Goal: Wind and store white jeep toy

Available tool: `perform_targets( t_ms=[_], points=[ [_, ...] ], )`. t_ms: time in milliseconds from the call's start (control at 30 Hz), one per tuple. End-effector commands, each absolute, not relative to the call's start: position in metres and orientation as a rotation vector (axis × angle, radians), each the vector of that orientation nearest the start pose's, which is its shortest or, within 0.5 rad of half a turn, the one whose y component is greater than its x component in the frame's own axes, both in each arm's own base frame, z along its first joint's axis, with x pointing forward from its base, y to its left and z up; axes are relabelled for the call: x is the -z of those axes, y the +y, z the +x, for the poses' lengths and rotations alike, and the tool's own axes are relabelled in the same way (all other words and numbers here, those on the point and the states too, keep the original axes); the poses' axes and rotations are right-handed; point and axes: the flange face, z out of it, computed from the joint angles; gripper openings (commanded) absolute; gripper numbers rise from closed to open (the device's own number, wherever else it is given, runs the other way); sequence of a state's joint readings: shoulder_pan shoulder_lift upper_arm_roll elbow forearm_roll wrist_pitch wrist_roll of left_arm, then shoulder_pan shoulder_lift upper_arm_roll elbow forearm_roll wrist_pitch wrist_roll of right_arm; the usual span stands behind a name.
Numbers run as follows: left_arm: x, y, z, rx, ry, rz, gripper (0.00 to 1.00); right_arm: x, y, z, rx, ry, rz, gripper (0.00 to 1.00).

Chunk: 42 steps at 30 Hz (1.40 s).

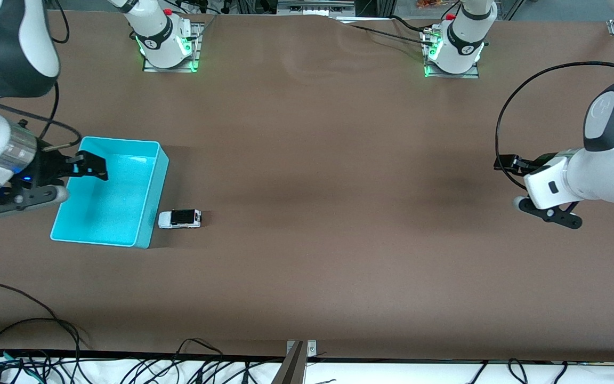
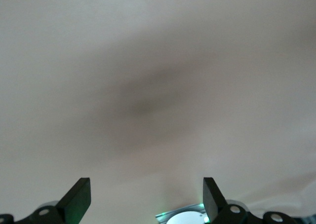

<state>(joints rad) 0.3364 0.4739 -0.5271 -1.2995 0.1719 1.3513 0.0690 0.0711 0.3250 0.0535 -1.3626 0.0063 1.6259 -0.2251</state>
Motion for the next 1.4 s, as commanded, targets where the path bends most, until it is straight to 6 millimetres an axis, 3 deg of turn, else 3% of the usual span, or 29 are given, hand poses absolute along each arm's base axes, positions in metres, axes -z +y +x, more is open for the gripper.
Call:
perform_targets(
  t_ms=[0,133,733,1033,1167,1267,1367],
  points=[
    [-0.502,-0.033,0.642,-0.528,0.096,-3.131,1.0,-0.509,0.087,0.654,-0.094,-0.823,-2.98,1.0],
    [-0.506,-0.034,0.642,-0.519,0.054,-3.13,1.0,-0.484,0.1,0.662,-0.111,-1.07,-2.889,1.0],
    [-0.514,-0.03,0.642,-0.487,0.036,-3.171,1.0,-0.346,0.111,0.692,-0.151,-1.851,-2.328,1.0],
    [-0.519,-0.02,0.646,-0.423,0.007,-3.179,1.0,-0.277,0.113,0.69,-0.081,-2.109,-2.107,1.0],
    [-0.529,-0.023,0.644,-0.366,0.014,-3.142,1.0,-0.256,0.119,0.682,-0.058,-2.13,-2.098,1.0],
    [-0.536,-0.039,0.64,-0.329,0.036,-3.099,1.0,-0.244,0.129,0.675,-0.041,-2.136,-2.084,1.0],
    [-0.539,-0.035,0.635,-0.28,-0.006,-3.08,1.0,-0.237,0.131,0.671,-0.038,-2.139,-2.081,1.0]
  ],
)
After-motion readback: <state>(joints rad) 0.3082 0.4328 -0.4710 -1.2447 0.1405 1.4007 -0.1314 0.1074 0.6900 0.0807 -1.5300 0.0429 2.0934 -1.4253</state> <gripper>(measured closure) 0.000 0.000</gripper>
